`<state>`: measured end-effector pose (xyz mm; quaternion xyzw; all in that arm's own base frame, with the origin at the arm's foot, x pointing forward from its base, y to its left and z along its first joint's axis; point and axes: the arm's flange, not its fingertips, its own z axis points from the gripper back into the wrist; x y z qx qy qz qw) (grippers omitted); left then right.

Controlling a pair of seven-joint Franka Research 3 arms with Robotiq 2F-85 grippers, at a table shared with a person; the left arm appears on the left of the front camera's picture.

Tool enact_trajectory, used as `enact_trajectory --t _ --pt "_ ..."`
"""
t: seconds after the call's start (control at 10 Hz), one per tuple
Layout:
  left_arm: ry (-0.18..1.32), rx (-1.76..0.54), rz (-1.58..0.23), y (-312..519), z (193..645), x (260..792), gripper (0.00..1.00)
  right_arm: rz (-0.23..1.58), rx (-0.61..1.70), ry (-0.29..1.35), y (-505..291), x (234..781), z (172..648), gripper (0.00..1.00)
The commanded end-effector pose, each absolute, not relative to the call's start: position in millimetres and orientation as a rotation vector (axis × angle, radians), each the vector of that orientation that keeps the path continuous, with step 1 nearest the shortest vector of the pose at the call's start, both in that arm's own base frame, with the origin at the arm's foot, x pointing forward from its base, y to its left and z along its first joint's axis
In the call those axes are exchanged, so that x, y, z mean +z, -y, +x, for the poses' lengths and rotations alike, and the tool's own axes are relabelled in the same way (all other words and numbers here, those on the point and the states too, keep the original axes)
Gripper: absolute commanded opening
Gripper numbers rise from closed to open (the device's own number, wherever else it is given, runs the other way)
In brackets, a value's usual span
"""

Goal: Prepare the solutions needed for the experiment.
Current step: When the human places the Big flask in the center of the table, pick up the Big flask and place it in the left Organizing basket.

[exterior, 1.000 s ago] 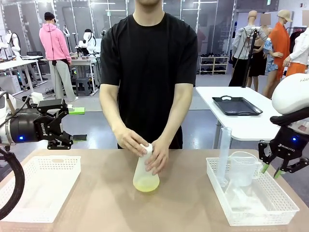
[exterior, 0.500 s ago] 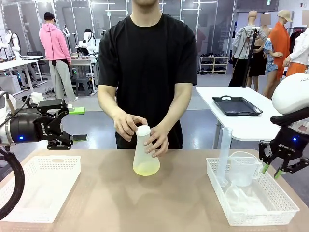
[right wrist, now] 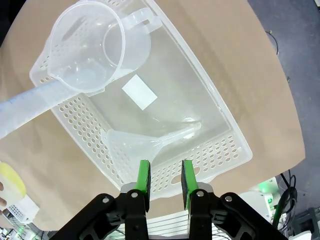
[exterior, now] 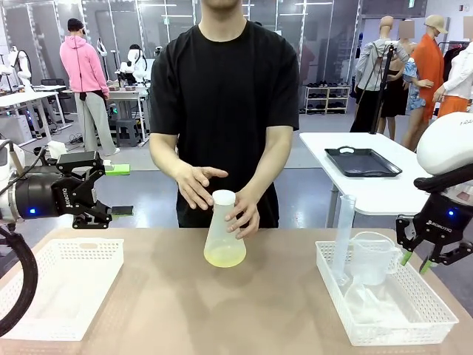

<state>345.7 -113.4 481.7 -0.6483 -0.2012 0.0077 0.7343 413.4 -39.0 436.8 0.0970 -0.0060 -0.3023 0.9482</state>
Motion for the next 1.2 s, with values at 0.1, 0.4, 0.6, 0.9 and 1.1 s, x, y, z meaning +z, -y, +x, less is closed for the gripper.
enact_trajectory --t 0.1,0.4,0.6,0.9,1.1 --pt "0.447 0.028 -1.455 117 343 481 1.00 0.196 -0.611 0.012 38 437 413 0.34" --pt "0.447 0.028 -1.455 117 343 481 1.00 0.196 -0.611 0.012 38 437 413 0.34" --pt "0.447 0.028 -1.455 117 343 481 1.00 0.197 -0.615 0.012 39 437 413 0.34" --pt "0.447 0.028 -1.455 117 343 481 1.00 0.424 -0.362 0.040 6 457 385 0.34" --pt "0.447 0.028 -1.455 117 343 481 1.00 0.616 -0.211 -0.018 -10 474 358 0.34"
